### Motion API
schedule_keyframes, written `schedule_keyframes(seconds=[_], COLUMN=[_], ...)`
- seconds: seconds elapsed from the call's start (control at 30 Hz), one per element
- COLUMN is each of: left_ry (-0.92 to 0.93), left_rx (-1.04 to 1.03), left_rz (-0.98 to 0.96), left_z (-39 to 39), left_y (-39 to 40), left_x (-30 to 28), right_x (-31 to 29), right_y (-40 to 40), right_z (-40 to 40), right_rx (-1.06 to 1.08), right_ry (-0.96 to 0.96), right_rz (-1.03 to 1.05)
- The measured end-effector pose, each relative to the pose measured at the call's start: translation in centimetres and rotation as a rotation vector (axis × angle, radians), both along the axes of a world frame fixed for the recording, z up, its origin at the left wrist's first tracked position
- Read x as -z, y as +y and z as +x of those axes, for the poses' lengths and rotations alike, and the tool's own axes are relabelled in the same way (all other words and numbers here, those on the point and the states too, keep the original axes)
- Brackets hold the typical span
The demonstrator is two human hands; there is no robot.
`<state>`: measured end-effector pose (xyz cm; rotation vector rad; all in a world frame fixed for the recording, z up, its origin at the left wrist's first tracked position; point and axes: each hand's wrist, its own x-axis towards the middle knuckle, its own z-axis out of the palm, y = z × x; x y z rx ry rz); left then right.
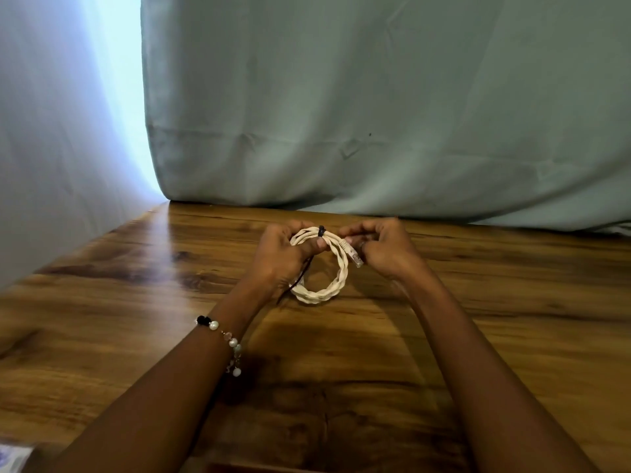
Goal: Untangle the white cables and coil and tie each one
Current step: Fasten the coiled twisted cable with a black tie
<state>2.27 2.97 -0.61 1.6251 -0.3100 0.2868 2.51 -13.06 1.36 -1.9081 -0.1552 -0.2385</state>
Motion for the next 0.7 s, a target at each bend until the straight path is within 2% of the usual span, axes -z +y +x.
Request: schedule_keyframes(seconds=[0.07,0.2,0.37,0.47,0.63,0.7], left_ry=[-0.051,-0.214,-0.232,-0.142,0.122,0.166], left_rx=[0.002,-0.049,-0.007,0.066,0.199,0.233], left_rz=[0.029,0.143,0.138,0.051,-0.163,-0.176], left_z=[0.2,0.3,-0.1,-0.5,-1.3,-1.2], left_y=[-0.1,-0.6,-1.0,-1.3,-1.5,-1.3], left_x=[0.2,0.6,0.5,0.4,-0.2,-0.2], right_x=[0.4,0.8,1.4,1.7,1.6,1.3], right_y=[-0.2,-0.8,-1.5,-1.8,-1.9,-2.1], right_z=[0.0,-0.2,0.0,0.3,0.2,0.4], right_rx=[-0.071,-0.266,-0.443,-0.448,-0.434,-0.424], right_ry=[0.102,0.293,0.338,0.349,0.323,0.32], right_rz=[0.074,0.363,0.399,0.391,0.372,0.423])
